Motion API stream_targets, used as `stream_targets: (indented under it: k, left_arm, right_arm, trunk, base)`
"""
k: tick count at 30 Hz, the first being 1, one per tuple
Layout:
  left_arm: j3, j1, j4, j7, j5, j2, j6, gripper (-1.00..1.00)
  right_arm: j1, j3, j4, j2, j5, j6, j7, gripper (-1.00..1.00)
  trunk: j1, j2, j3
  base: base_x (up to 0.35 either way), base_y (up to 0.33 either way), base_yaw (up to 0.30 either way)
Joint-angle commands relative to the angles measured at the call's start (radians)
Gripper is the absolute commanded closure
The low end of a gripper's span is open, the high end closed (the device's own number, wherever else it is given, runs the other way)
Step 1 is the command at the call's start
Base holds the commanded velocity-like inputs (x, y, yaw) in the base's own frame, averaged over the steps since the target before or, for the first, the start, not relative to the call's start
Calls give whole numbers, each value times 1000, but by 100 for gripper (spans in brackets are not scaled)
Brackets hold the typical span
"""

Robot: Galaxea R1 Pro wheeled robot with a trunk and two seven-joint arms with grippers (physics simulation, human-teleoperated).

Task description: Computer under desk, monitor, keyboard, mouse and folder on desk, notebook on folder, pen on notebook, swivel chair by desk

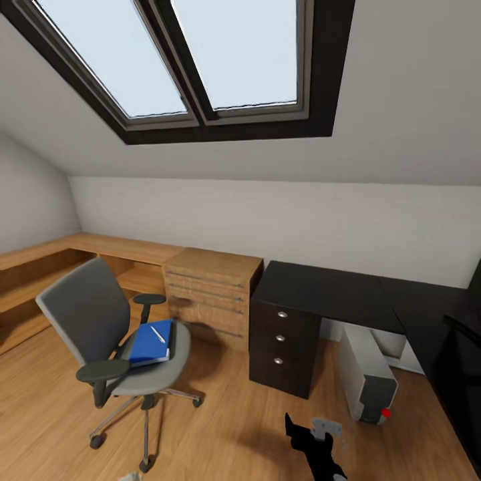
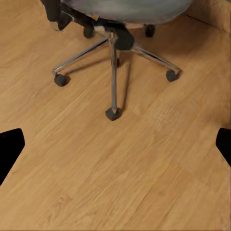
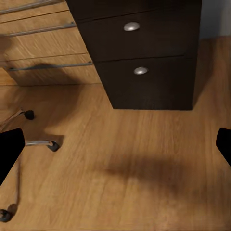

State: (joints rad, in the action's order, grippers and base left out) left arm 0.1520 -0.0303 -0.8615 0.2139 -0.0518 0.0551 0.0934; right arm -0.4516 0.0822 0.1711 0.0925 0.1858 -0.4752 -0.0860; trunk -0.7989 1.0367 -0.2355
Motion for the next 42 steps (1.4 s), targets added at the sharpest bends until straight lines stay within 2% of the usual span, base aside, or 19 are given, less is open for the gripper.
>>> stream_targets:
  k: [1, 2, 3, 4, 6, 7, 9, 11, 15, 17, 24, 42]
  left_arm:
    - [1, 0, -106, 1, -6, 12, -91, -100]
    - [1, 0, -206, 1, -6, 23, -191, -100]
    - [2, 0, -257, 1, -6, 28, -241, -100]
    - [1, 0, -354, 1, -6, 37, -338, -100]
    - [-8, 0, -516, 0, -7, 49, -493, -100]
    - [-12, 0, -579, 0, -7, 53, -548, -100]
    - [-16, 0, -633, -1, -7, 55, -587, -100]
    - [-19, 0, -702, -1, -8, 59, -629, -100]
    - [-18, 0, -726, -2, -7, 61, -647, -100]
    - [-17, 0, -685, -4, -6, 58, -648, -100]
    - [-18, 0, -671, -6, -5, 58, -643, -100]
    - [-19, 0, -676, -2, -3, 57, -629, -100]
  right_arm:
    - [-1, 8, 77, 1, 4, 97, 13, -100]
    - [-1, 7, 163, 0, 3, 208, 42, -100]
    - [-1, 6, 210, 0, 2, 267, 59, -100]
    - [-1, 4, 307, 0, 1, 384, 104, -100]
    - [-1, 1, 484, 2, 1, 582, 221, -100]
    - [-1, -2, 562, 4, 2, 652, 282, -100]
    - [-1, -9, 639, 9, 3, 703, 336, -100]
    - [0, -33, 786, 17, 7, 771, 401, -100]
    - [14, -57, 905, 21, 12, 811, 431, -100]
    - [53, -69, 942, 32, 17, 825, 442, -100]
    - [66, -70, 952, 51, 18, 828, 446, -100]
    - [69, -69, 959, 50, 16, 832, 446, -100]
  trunk:
    - [4, -6, 2]
    - [8, -13, 5]
    - [11, -20, 8]
    - [15, -27, 11]
    - [23, -41, 17]
    - [27, -48, 21]
    - [34, -62, 27]
    - [38, -69, 30]
    - [38, -69, 30]
    - [38, -69, 30]
    - [38, -69, 30]
    - [38, -69, 29]
  base:
    - [0, 0, 0]
    - [0, 0, 0]
    - [0, 0, 0]
    - [0, 0, 0]
    - [0, 0, 0]
    - [0, 0, 0]
    - [0, 0, 0]
    - [0, 0, 0]
    - [0, 0, 0]
    - [0, 0, 0]
    - [-20, 0, -95]
    - [-300, -63, -81]
